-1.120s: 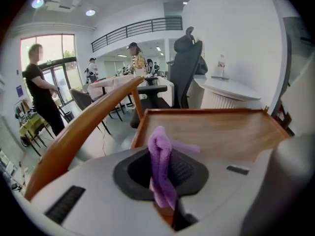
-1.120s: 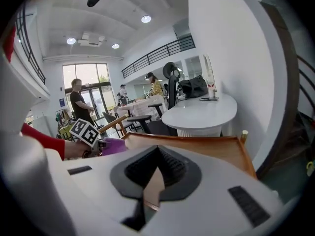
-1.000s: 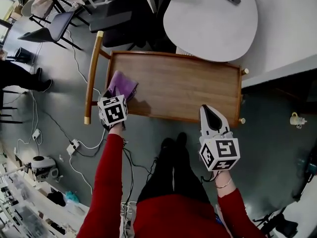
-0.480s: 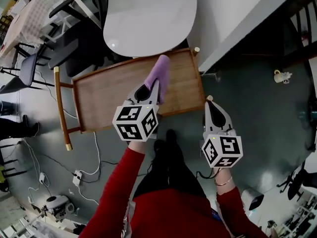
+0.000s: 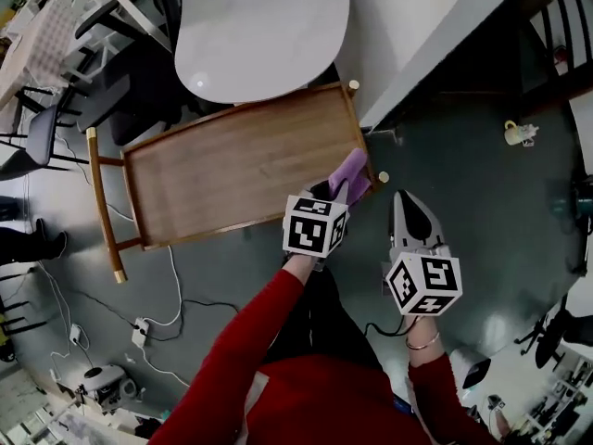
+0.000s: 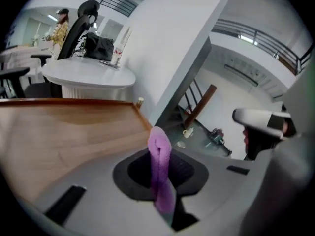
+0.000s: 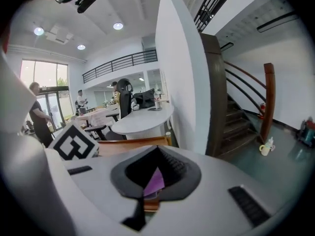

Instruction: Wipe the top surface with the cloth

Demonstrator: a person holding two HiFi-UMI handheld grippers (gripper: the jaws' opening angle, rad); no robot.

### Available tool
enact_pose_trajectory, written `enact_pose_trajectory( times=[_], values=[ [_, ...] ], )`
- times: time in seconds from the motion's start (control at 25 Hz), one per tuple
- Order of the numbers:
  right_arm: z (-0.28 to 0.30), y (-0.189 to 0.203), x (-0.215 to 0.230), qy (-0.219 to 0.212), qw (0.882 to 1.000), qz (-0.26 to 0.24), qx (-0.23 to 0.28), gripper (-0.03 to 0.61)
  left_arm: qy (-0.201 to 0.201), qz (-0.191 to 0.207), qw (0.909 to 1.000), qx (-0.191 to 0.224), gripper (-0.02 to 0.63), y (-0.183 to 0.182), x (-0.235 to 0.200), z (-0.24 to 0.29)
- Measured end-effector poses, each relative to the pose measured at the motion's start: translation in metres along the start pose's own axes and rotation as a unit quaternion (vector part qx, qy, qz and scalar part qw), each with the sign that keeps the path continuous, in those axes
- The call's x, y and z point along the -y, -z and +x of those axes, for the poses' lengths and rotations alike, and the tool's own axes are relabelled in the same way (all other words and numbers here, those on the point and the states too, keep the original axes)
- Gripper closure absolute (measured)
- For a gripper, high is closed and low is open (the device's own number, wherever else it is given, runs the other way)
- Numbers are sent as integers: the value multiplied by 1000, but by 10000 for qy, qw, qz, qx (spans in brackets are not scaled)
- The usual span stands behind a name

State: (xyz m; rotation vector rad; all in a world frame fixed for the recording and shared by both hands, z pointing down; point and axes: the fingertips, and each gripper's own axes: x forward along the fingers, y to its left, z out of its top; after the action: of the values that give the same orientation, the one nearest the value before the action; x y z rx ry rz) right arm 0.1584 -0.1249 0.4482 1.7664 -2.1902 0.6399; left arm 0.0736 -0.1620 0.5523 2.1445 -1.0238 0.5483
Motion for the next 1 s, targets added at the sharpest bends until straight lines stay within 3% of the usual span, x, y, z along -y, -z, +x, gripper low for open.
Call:
enact_pose_trajectory(
  times=[0.16,0.28,0.4,0.6,0.68,0.84,1.0],
  values=[
    [30,-4,-41,-531,9982,-232,-137,568,-894,43,9959,-102,563,19,-77,-44],
    [49,-3,-89,-1094,9927,-433,-258,568,-1825,-186,9830,-42,563,40,-156,-111],
    [58,0,-132,-1587,9847,-629,-355,566,-2806,-424,9589,-44,563,69,-228,-183],
    [65,7,-167,-2035,9739,-864,-521,566,-4184,-573,9064,-108,563,105,-300,-282],
    [65,9,-173,-2090,9718,-925,-579,567,-4504,-520,8912,-153,563,113,-310,-305],
    [67,12,-179,-2137,9699,-989,-613,568,-4898,-379,8706,-276,563,121,-316,-322],
    [69,16,-181,-2153,9693,-1004,-627,566,-5076,-303,8600,-432,563,127,-322,-324]
  ],
)
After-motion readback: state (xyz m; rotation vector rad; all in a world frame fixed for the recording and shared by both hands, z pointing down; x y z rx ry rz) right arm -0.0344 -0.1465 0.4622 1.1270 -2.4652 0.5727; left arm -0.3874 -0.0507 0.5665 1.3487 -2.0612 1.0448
